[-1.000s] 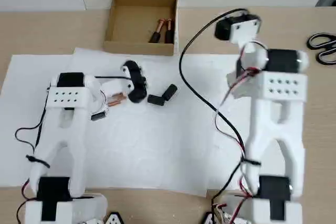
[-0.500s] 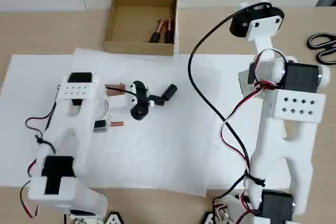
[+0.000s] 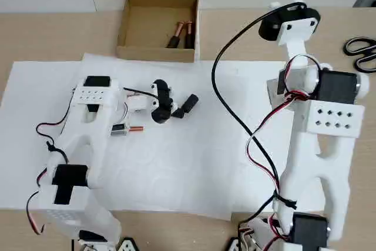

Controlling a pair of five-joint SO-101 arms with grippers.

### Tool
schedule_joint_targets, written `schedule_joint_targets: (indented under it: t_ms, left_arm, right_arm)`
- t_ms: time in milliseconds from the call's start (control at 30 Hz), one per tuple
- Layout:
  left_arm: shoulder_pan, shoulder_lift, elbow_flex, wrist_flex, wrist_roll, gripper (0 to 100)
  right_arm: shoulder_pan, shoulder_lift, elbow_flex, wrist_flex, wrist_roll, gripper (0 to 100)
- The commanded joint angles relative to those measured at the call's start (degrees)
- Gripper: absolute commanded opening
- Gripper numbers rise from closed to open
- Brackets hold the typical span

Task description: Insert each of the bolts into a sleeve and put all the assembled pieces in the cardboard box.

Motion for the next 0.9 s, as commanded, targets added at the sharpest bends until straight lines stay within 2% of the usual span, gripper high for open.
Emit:
schedule_joint_targets:
  t_ms: [0, 233, 567, 667, 867]
  left_arm:
    - [0.26, -0.62, -2.42, -1.05, -1.14, 12]
    - [-0.09, -7.03, -7.43, 3.96, 6.86, 11]
    - [-1.93, -25.41, -10.15, 14.59, 20.66, 11]
    - [-2.02, -32.53, -10.15, 18.73, 29.8, 11]
    - [-2.11, -48.26, -10.24, 22.95, 59.87, 11]
  right_arm:
    - [0.31, -2.59, -0.44, -0.31, -0.7, 0.4]
    - [0.13, -2.59, -0.44, -0.48, -0.7, 0.4]
    - [0.22, -2.59, -0.7, -0.75, -0.35, 0.4]
    - [0.22, -2.59, -0.7, -0.75, -0.35, 0.4]
    - [0.31, -2.59, -0.7, -0.84, -0.35, 0.4]
